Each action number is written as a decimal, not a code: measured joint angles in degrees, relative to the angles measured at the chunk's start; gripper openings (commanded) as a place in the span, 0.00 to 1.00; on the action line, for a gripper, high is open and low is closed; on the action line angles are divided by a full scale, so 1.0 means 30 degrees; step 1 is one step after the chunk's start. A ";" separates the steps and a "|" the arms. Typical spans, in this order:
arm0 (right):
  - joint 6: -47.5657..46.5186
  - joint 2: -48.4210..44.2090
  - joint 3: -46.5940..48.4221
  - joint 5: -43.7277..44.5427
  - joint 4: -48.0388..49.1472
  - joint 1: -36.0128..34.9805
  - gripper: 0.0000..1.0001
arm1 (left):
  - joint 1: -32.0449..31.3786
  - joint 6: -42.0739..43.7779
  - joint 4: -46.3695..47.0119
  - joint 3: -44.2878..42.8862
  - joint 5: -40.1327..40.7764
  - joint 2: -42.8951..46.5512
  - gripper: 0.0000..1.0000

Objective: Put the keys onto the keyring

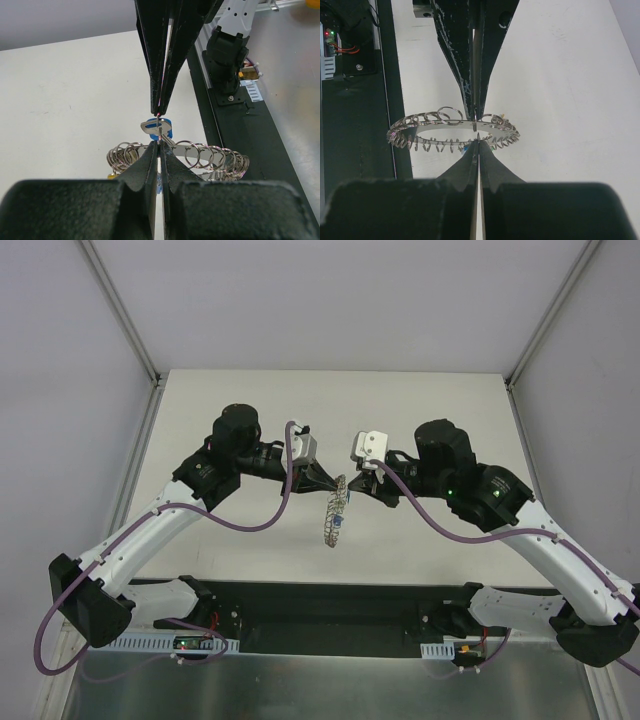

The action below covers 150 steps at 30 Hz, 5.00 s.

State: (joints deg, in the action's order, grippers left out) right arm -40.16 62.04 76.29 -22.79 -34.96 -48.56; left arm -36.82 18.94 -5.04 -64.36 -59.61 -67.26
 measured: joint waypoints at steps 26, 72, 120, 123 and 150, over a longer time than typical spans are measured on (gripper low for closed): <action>0.0015 -0.0007 0.0087 -0.0080 0.0007 0.0488 0.01 | 0.0015 0.0933 0.0000 0.0000 0.0029 -0.0073 0.00; -0.0845 -0.0044 0.2033 -0.1137 -0.0503 0.0503 0.01 | 0.0036 0.1064 0.0007 -0.1545 -0.0146 0.0328 0.00; -0.0852 0.0029 0.2033 -0.1800 -0.0430 0.0503 0.01 | 0.0036 0.0991 0.0007 -0.1545 -0.0656 0.0328 0.00; -0.0852 0.0131 0.2033 -0.1851 -0.0437 0.0503 0.01 | 0.0044 0.0991 -0.0007 -0.1545 -0.0648 0.0328 0.00; -0.0852 0.0211 0.2033 -0.2040 -0.0131 0.0510 0.01 | 0.0029 -0.0189 -0.0044 -0.2506 -0.1158 -0.0437 0.00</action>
State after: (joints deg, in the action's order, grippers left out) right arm -42.72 62.67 82.39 -28.91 -35.35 -47.03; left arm -36.73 18.37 -5.17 -71.88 -63.09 -68.58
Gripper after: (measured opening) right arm 0.014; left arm 0.008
